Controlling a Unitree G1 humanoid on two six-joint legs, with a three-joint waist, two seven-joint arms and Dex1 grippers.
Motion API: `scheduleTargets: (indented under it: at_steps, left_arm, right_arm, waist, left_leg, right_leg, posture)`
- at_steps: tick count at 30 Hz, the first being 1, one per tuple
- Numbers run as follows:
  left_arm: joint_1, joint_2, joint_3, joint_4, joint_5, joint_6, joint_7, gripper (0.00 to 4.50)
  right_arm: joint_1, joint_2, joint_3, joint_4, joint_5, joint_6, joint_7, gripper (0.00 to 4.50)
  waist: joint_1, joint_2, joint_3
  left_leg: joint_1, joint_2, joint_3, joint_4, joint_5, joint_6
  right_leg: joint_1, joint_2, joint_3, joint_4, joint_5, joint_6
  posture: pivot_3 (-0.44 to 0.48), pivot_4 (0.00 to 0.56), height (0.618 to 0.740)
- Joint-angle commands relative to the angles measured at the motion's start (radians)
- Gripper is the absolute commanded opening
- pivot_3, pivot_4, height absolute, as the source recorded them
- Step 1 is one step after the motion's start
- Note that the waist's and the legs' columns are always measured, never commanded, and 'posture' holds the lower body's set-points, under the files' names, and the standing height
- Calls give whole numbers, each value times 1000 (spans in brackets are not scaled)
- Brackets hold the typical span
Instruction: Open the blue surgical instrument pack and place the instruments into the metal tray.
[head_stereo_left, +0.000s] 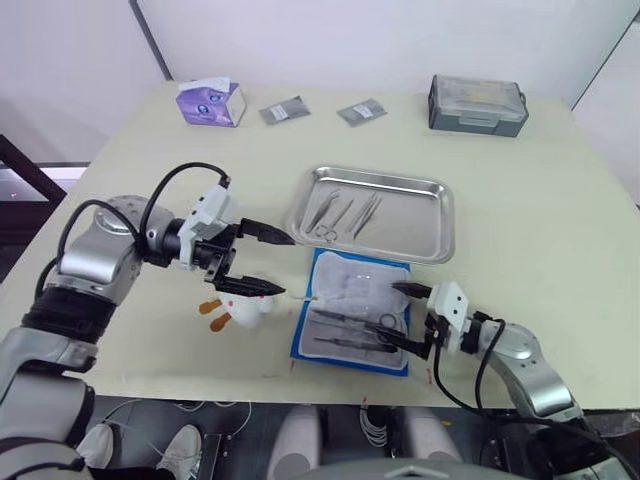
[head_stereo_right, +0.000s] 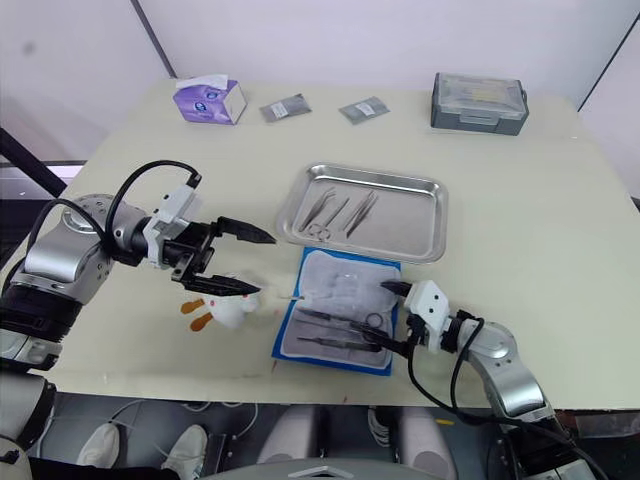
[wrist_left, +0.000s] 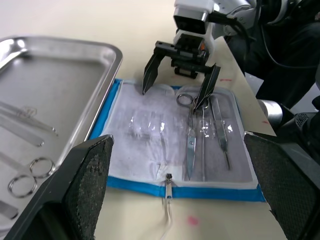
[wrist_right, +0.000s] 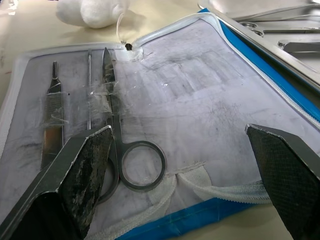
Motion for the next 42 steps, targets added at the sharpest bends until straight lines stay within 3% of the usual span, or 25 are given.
scheduleTargets:
  at_steps: [1, 15, 26, 34, 42]
  left_arm:
    - [-27, 27, -27, 10, -43, -100, -58, 4424]
    - [-43, -16, -125, 31, -65, -167, -58, 4424]
    - [-69, -197, -174, 192, 94, -289, -58, 4424]
    - [-55, -296, -156, 286, 184, -376, -58, 4424]
    - [1, -353, -195, 371, 240, -478, -58, 4424]
  right_arm:
    - [33, -24, 0, -12, 11, 41, 11, 4500]
    - [74, -51, -61, -261, 115, 127, -17, 4500]
    - [83, -176, -217, -499, 310, 297, -13, 4500]
    - [79, -279, -336, -561, 456, 395, 7, 4500]
    - [65, -294, -337, -573, 481, 411, -6, 4500]
  waist:
    - [1, 3, 2]
    - [-1, 9, 10]
    - [0, 12, 13]
    - [2, 12, 14]
    - [-1, 12, 14]
  left_leg:
    - [0, 0, 0, 0, 0, 0]
    - [-5, 0, 1, 0, 0, 0]
    - [-7, -1, 0, 2, 0, 0]
    - [-7, -1, 1, 2, 0, 0]
    - [-7, -1, 0, 2, 0, 0]
  right_leg:
    - [0, 0, 0, 0, 0, 0]
    - [-6, 0, 1, 1, 0, 0]
    - [-6, 0, 0, 1, 0, 0]
    - [-6, 0, 0, 1, 0, 1]
    - [-6, 1, 0, 1, 0, 0]
  posture:
    - [0, 150, 740]
    - [0, 150, 740]
    - [0, 150, 740]
    - [0, 150, 740]
    - [0, 150, 740]
